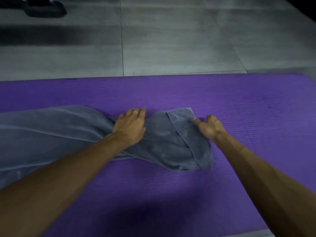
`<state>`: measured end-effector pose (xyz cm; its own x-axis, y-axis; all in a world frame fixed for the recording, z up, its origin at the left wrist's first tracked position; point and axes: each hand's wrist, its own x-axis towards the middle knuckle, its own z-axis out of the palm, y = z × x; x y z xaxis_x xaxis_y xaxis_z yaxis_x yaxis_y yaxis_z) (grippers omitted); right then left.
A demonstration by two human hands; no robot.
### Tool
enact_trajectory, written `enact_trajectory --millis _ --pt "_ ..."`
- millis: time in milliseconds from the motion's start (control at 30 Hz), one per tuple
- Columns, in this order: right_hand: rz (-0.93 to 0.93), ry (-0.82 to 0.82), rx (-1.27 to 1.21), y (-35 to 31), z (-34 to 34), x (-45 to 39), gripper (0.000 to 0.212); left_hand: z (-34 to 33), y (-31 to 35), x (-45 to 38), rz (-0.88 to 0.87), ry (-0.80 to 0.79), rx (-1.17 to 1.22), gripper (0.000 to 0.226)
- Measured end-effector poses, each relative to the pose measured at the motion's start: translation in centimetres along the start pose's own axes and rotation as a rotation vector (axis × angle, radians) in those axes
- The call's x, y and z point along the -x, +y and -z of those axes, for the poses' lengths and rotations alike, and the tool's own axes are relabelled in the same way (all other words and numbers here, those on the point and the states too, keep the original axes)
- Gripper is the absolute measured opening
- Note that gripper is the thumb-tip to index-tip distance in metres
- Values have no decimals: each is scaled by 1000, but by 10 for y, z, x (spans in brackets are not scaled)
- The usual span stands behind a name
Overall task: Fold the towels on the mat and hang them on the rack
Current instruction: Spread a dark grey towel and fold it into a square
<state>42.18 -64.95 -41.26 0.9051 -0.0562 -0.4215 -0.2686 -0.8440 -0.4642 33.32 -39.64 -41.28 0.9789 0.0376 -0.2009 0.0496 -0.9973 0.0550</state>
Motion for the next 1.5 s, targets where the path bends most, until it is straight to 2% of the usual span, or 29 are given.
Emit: enact_trajectory --millis 67,167,233,333,433,467,533,633,733,800,900,967,1067,1100,1167,1233,1300,1367,1433,1500 --pt "-1 -58 -37 -2 -14 -11 32 -4 -1 -4 55 -76 -77 51" --pt "40 -74 -236 -6 -21 -21 4 -7 8 -6 -10 22 -92 25" --pt "5 37 -408 -11 -5 -32 14 3 12 -23 12 107 24 23" --pt "-39 209 -704 -22 30 -62 24 26 19 -75 139 273 236 22" --pt "-15 158 -1004 -35 54 -76 16 39 36 -113 175 282 354 33" --pt "-37 116 -993 -31 54 -78 17 38 43 -115 155 242 345 41" --pt "-82 119 -775 -11 49 -78 24 27 54 -102 73 184 350 50" --pt "-120 169 -389 30 27 -60 43 6 58 -50 -204 255 281 44" --pt "-126 151 -282 56 12 -12 64 -13 47 7 -399 305 193 43" --pt "-99 107 -234 58 5 22 62 -28 37 32 -466 227 75 45" --pt "107 -14 -185 52 -7 44 34 -35 36 38 -421 90 20 38" --pt "121 42 -285 44 0 42 24 -26 43 31 -314 49 170 22" --pt "53 196 -346 38 32 39 22 -7 60 26 -260 -71 574 8" --pt "75 194 -287 39 43 41 23 -2 66 28 -297 -124 646 8" --pt "156 36 -288 39 54 52 28 -3 73 36 -362 -163 574 27" --pt "149 -145 -473 49 46 65 29 -15 75 49 -367 -47 350 55" --pt "59 -117 -605 65 31 73 33 -26 72 64 -426 92 173 58" --pt "146 -50 -321 86 14 74 48 -39 68 74 -515 180 30 46" --pt "248 -34 -25 93 4 72 44 -48 66 76 -553 214 -40 36" --pt "209 -49 25 86 -2 67 35 -50 67 73 -544 204 -49 29"
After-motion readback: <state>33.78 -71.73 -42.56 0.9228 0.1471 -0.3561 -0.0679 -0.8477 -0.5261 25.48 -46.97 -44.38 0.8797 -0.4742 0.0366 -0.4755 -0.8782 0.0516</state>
